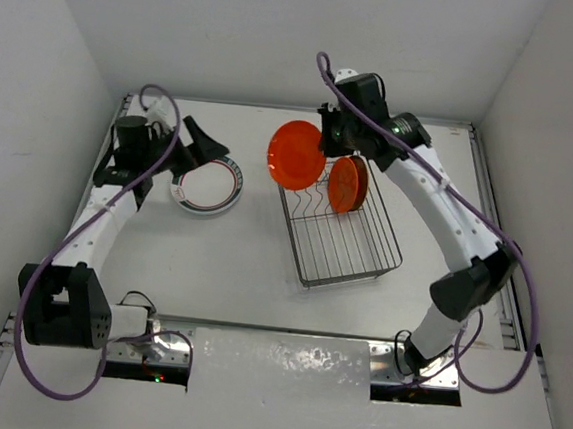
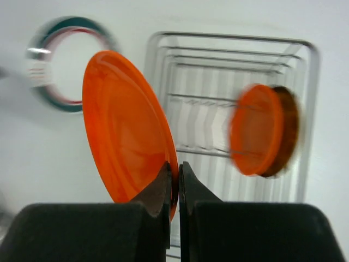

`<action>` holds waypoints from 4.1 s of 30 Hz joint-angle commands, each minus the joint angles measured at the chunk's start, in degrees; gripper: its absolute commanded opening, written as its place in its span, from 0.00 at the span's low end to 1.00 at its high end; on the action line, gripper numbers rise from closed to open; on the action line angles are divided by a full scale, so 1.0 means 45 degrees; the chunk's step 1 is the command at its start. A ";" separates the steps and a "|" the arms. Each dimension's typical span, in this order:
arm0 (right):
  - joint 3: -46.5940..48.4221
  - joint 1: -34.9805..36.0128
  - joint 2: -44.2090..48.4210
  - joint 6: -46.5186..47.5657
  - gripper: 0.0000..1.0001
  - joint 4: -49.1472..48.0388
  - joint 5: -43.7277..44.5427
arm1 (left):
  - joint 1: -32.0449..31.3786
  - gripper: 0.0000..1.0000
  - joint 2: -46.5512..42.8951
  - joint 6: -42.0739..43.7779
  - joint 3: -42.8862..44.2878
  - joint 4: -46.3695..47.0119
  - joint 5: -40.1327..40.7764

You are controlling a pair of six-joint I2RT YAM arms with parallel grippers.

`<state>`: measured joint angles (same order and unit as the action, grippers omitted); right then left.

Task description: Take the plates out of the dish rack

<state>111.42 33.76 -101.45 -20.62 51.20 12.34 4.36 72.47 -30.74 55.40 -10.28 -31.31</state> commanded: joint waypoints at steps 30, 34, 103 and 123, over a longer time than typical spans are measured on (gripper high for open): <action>-0.1556 -0.0724 -0.1810 0.3117 0.83 -0.0283 0.4777 | -0.1750 0.16 -0.1243 -0.0414 -0.6020 -0.1230 0.1664; -0.1400 -0.0880 -0.2649 0.3469 0.79 -0.0479 0.4915 | -0.1750 0.36 -0.0928 -0.0785 -0.6177 -0.1581 0.2406; -0.5130 -0.0920 0.2154 -0.3795 0.00 -0.7530 -0.9441 | -0.2219 0.37 -0.0010 -0.0904 0.0366 0.2560 -0.3316; -0.3391 -0.1388 0.1255 0.1358 0.99 0.0068 0.2254 | -0.2239 0.00 -0.1492 0.0759 -0.3790 -0.2188 0.1876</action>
<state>94.56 28.71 -95.50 -21.43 44.25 7.51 -5.28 70.08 -28.03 41.19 -19.09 -27.86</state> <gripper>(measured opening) 0.985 0.038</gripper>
